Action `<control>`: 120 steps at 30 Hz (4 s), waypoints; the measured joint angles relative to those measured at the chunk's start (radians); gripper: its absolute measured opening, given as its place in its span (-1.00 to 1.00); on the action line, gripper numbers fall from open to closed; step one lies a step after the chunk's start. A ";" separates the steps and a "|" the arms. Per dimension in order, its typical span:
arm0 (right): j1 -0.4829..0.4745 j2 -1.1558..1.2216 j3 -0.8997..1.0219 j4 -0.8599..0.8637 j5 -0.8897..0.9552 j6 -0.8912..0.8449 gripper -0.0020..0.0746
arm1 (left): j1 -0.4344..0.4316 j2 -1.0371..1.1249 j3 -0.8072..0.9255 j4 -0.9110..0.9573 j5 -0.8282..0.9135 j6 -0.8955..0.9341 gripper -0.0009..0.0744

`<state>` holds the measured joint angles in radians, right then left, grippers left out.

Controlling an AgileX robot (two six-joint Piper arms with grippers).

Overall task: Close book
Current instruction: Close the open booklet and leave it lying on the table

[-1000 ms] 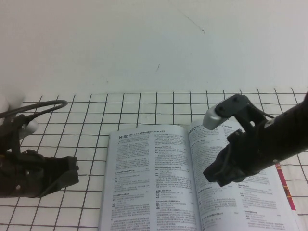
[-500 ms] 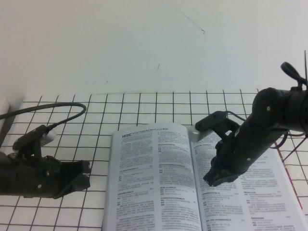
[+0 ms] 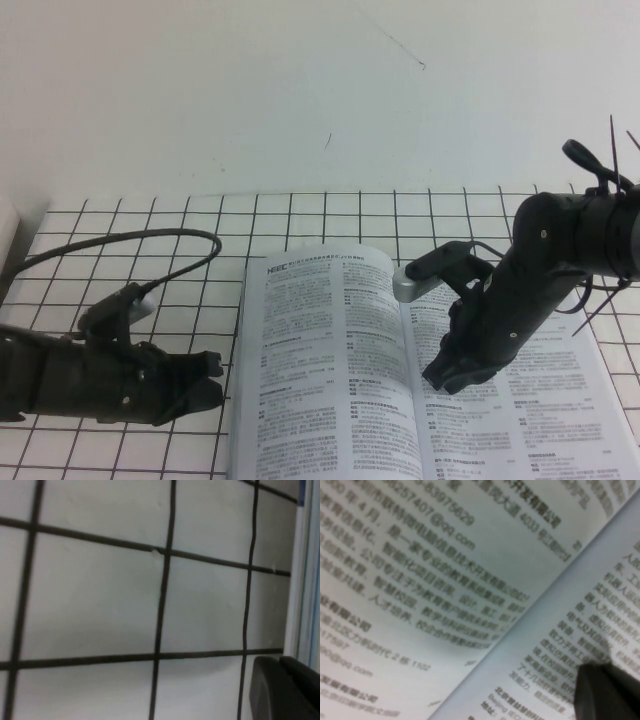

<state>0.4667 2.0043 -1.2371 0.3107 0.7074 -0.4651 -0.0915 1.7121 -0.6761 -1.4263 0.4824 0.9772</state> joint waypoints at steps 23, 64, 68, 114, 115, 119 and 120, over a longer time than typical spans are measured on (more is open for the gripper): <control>0.000 -0.004 0.000 -0.016 -0.011 0.036 -0.95 | -0.166 0.056 -0.211 -0.184 0.119 0.132 -0.99; -0.049 -1.327 0.329 -0.412 0.052 0.194 -0.95 | -0.393 -0.506 -0.523 0.315 0.093 -0.070 -0.99; -0.049 -1.574 0.537 -0.397 -0.040 0.206 -0.95 | -0.393 -0.675 -0.374 0.434 0.049 -0.151 -0.99; -0.049 -1.934 1.255 -0.391 -0.359 0.208 -0.95 | -0.336 -1.280 0.377 0.763 -0.380 -0.256 -0.99; -0.049 -1.934 1.255 -0.391 -0.359 0.208 -0.95 | -0.317 -1.307 0.402 0.814 -0.389 -0.329 -0.99; -0.049 -1.934 1.255 -0.391 -0.359 0.208 -0.95 | -0.209 -1.442 0.530 1.050 -0.391 -0.598 -0.99; -0.049 -1.934 1.255 -0.391 -0.359 0.208 -0.95 | -0.181 -1.476 0.560 1.086 -0.387 -0.652 -0.99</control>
<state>0.4173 0.0699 0.0179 -0.0806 0.3485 -0.2573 -0.2725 0.2359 -0.1157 -0.3407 0.0955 0.3256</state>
